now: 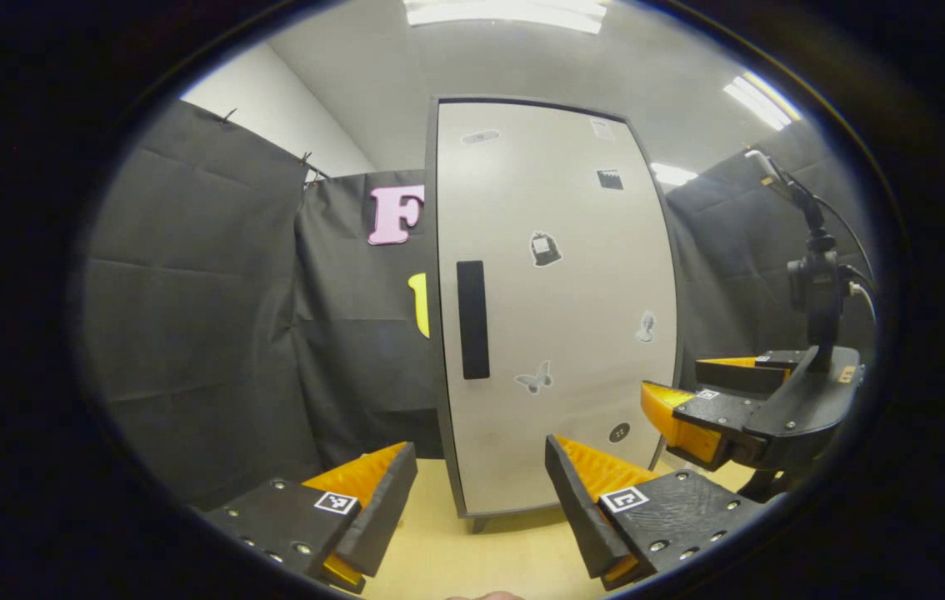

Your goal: Open the cabinet door with the right hand, grasp the bottle in the cabinet with the left hand and place it on the coaster, then close the cabinet door with the right hand.

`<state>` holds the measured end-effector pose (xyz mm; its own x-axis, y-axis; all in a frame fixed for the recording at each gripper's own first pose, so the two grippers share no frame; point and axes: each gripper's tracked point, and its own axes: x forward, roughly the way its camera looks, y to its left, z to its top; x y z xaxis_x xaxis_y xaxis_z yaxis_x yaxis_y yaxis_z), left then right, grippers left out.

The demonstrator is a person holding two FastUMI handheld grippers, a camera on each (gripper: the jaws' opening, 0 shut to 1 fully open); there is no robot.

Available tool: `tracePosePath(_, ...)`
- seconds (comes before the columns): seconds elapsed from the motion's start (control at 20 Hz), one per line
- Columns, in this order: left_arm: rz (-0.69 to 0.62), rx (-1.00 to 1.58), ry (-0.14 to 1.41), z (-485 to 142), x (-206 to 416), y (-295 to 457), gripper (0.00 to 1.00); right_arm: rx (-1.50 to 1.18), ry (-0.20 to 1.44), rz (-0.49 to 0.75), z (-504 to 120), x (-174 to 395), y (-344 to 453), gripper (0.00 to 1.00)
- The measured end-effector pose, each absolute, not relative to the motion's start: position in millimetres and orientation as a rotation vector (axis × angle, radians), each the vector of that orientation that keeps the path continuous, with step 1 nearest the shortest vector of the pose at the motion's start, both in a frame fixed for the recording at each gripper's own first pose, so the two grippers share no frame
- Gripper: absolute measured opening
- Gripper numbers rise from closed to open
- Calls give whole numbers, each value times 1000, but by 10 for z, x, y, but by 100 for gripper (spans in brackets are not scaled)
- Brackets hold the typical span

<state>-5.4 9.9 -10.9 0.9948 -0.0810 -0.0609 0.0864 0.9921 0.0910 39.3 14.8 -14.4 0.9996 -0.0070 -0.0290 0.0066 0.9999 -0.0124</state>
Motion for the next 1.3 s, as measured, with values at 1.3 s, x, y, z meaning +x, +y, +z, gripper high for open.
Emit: tracePosePath(1.3, -23, 55, 167, -745, -911, 557, 89, -1, -23, 206, 565, 1343, 1824, 96)
